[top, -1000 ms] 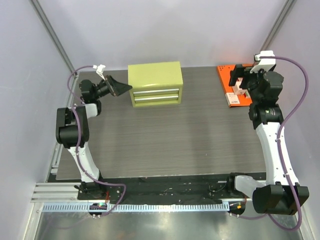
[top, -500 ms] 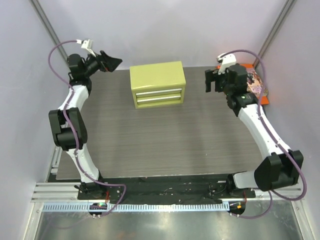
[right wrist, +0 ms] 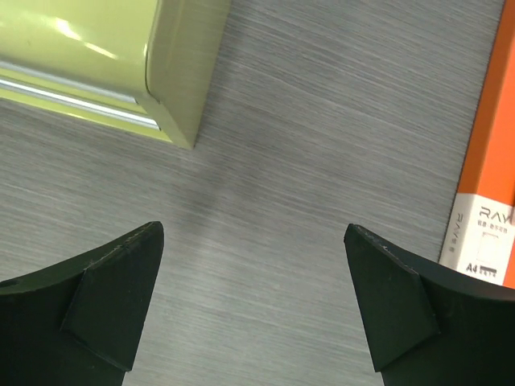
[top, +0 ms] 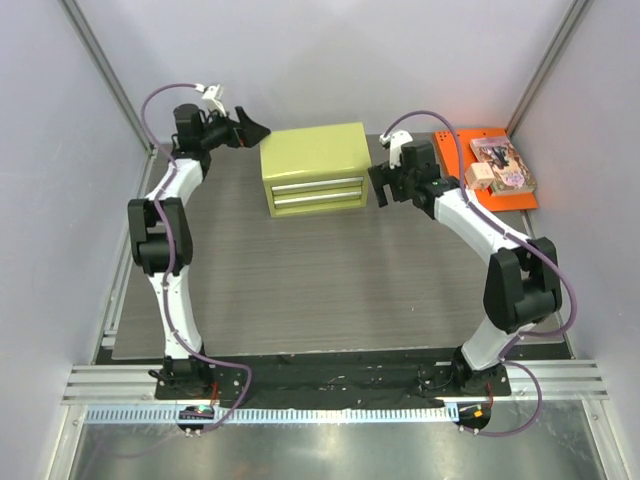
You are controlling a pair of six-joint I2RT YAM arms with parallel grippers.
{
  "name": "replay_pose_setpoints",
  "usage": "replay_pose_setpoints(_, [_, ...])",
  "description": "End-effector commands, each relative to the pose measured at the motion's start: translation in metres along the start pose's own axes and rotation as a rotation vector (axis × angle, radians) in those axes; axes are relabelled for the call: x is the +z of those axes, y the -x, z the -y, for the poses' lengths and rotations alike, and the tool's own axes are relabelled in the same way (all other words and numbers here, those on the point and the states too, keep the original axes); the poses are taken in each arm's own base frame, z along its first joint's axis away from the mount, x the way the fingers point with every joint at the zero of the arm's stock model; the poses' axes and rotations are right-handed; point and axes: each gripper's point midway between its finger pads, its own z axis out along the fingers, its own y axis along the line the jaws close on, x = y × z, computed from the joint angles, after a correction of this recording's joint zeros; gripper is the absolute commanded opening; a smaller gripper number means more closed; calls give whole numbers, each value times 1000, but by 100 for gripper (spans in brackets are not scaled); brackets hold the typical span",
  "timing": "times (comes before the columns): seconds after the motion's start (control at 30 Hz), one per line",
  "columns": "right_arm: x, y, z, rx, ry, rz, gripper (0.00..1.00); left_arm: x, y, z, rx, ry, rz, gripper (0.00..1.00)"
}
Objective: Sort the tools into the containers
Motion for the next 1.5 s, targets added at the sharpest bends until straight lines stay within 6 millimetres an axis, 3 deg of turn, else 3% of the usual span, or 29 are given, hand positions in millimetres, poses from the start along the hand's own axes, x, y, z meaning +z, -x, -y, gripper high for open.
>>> replay_pose_setpoints(0.0, [4, 45, -4, 16, 10, 101, 100, 13, 8, 34, 34, -97, -2, 100])
replay_pose_setpoints(0.33, [51, 36, -13, 27, 13, 67, 100, 11, -10, 59, -51, -192, -23, 100])
replay_pose_setpoints(0.43, [56, 44, -13, 40, 8, 90, 100, 5, -20, 65, -69, -208, -48, 100])
replay_pose_setpoints(0.57, [59, 59, -10, 51, -3, 127, 100, -7, -36, 77, -86, -223, -80, 100])
replay_pose_setpoints(0.93, [67, 76, -6, 63, -22, 165, 100, -39, -49, 127, -93, -294, -93, 100])
replay_pose_setpoints(1.1, [53, 84, -5, 73, -22, 182, 100, -46, -48, 139, -97, -302, -71, 100])
replay_pose_setpoints(1.3, [24, 74, -4, 47, -18, 168, 100, -45, -26, 112, -65, -174, 2, 100])
replay_pose_setpoints(1.47, [3, 62, -4, 22, -5, 147, 100, -42, 5, 87, -42, -112, 63, 100])
